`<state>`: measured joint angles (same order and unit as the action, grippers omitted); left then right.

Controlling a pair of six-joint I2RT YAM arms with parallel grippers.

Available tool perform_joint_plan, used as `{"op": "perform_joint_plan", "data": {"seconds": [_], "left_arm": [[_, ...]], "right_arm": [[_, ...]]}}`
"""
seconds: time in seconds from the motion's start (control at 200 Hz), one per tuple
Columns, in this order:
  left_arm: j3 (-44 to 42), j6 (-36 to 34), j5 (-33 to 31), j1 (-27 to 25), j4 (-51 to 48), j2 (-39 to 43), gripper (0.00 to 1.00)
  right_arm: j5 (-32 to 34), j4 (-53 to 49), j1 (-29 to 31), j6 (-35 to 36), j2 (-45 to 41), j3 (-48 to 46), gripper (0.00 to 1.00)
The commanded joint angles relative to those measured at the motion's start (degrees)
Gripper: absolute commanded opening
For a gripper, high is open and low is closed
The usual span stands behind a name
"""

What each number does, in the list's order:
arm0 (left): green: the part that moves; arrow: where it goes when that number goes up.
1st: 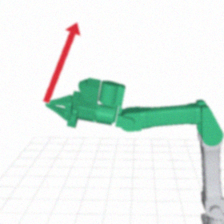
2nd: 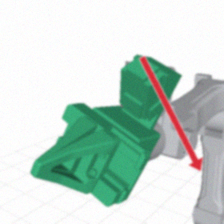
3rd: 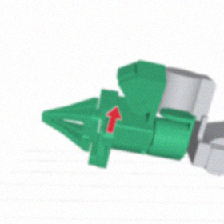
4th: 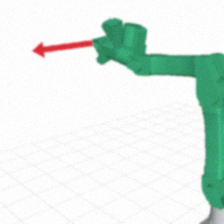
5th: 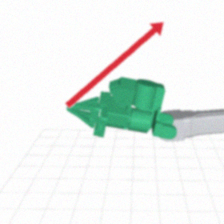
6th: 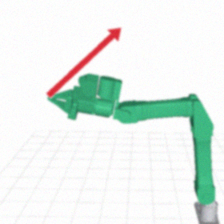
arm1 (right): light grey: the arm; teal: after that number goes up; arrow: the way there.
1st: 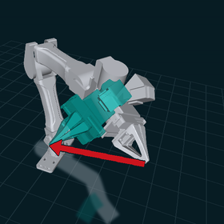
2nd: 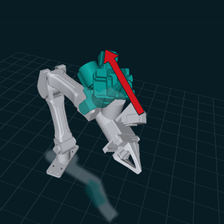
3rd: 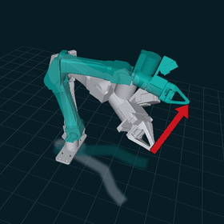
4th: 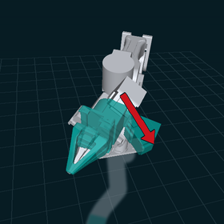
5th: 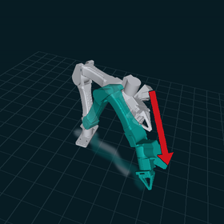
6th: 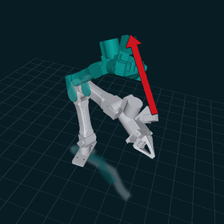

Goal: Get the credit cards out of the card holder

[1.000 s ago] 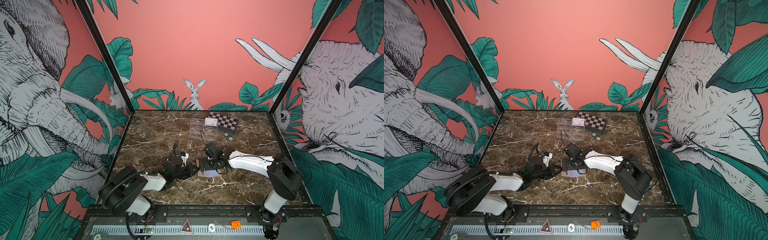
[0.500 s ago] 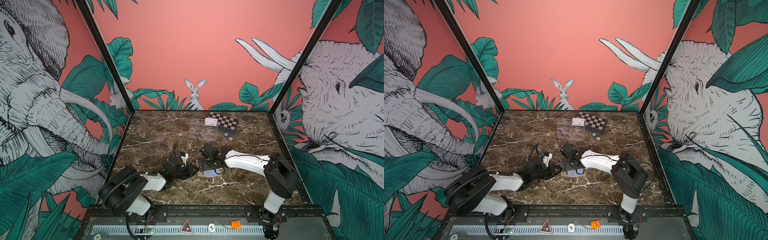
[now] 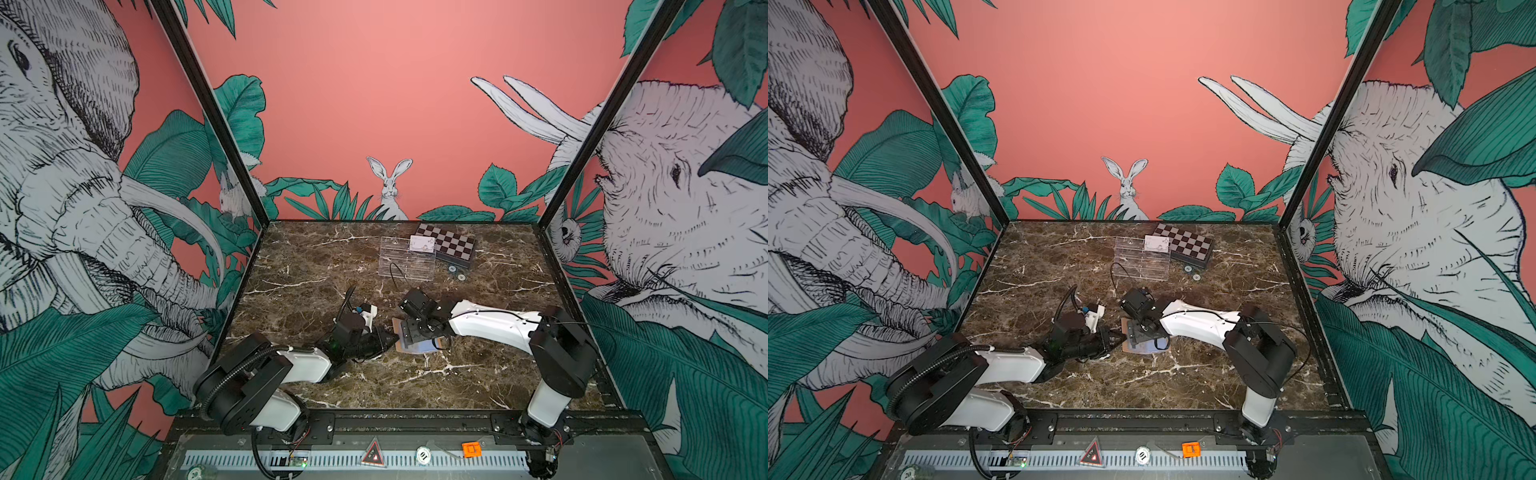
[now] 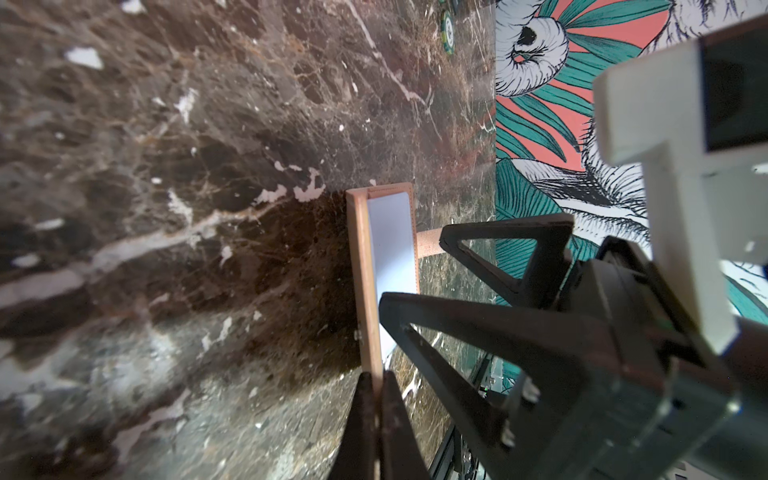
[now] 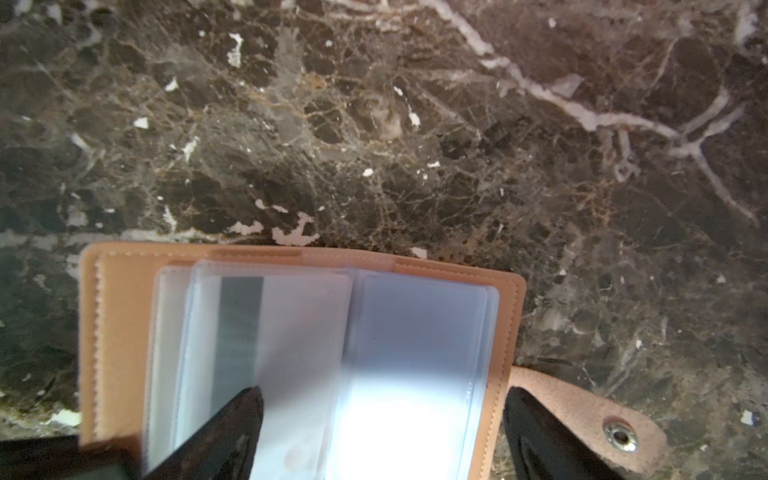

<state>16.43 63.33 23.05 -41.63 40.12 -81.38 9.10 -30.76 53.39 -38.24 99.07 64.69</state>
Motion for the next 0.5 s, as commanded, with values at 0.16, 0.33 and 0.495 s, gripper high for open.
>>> {"op": "perform_joint_plan", "data": {"seconds": [0.16, 0.33, 0.495], "left_arm": [[-0.8, -0.9, -0.5, -0.1, 0.8, 1.9, 0.00], [-0.8, -1.0, -0.4, -0.1, 0.8, 2.0, 0.00], [-1.0, -1.1, -0.5, -0.2, 0.9, 2.2, 0.00]], "right_arm": [[-1.3, 3.0, 1.2, -0.8, -3.3, 0.1, 0.91], [-2.5, 2.9, 1.4, -0.6, -0.7, 1.4, 0.91], [-2.7, 3.5, 1.5, -1.0, -0.1, 1.3, 0.91]]}}
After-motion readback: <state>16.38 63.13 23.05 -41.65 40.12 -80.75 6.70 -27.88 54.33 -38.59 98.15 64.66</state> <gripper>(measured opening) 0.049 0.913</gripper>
